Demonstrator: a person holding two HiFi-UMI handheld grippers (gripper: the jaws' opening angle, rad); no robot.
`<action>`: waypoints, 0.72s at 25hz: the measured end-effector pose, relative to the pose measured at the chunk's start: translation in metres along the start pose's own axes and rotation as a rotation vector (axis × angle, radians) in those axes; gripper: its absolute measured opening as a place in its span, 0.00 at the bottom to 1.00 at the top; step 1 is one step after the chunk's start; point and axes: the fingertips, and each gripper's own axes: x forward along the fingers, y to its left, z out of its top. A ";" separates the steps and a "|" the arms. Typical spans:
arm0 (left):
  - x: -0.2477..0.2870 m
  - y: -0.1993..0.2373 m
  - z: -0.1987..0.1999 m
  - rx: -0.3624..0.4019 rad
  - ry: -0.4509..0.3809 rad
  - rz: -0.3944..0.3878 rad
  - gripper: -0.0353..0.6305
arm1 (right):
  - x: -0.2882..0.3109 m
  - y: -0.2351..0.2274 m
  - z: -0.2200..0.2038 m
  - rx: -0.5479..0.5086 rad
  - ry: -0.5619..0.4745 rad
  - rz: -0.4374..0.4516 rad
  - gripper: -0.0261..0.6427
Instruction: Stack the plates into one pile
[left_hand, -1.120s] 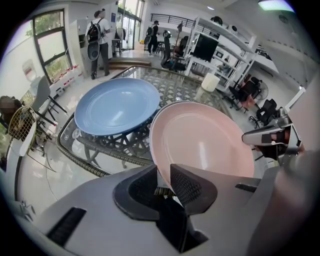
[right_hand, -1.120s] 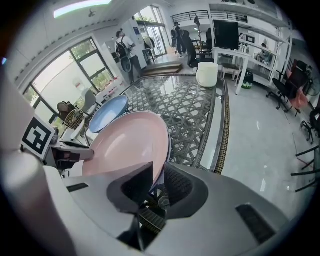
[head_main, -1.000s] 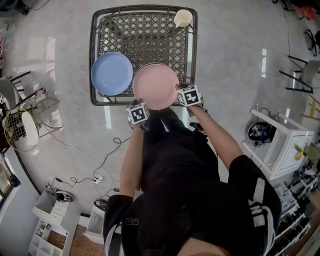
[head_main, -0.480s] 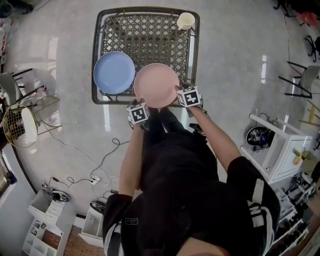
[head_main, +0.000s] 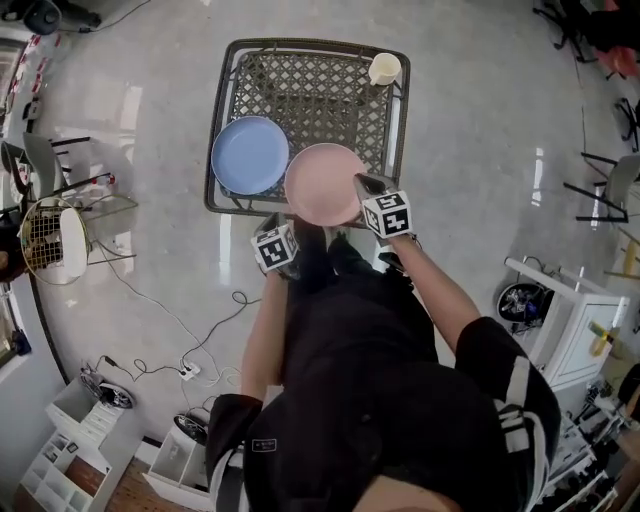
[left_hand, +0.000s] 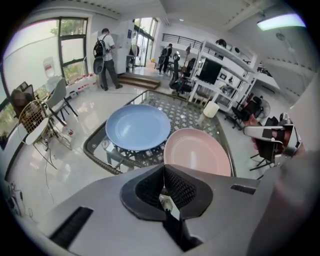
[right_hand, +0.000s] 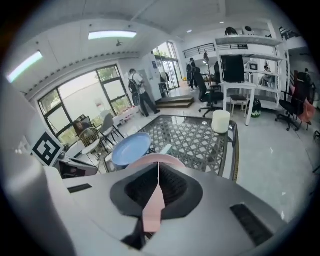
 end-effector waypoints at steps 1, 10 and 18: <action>-0.012 0.001 0.006 -0.012 -0.032 0.002 0.08 | -0.006 0.006 0.011 0.000 -0.039 0.021 0.06; -0.136 0.031 0.092 -0.078 -0.476 0.073 0.08 | -0.029 0.084 0.092 -0.097 -0.237 0.179 0.06; -0.136 0.082 0.113 -0.167 -0.507 0.153 0.08 | 0.014 0.133 0.123 -0.160 -0.210 0.258 0.06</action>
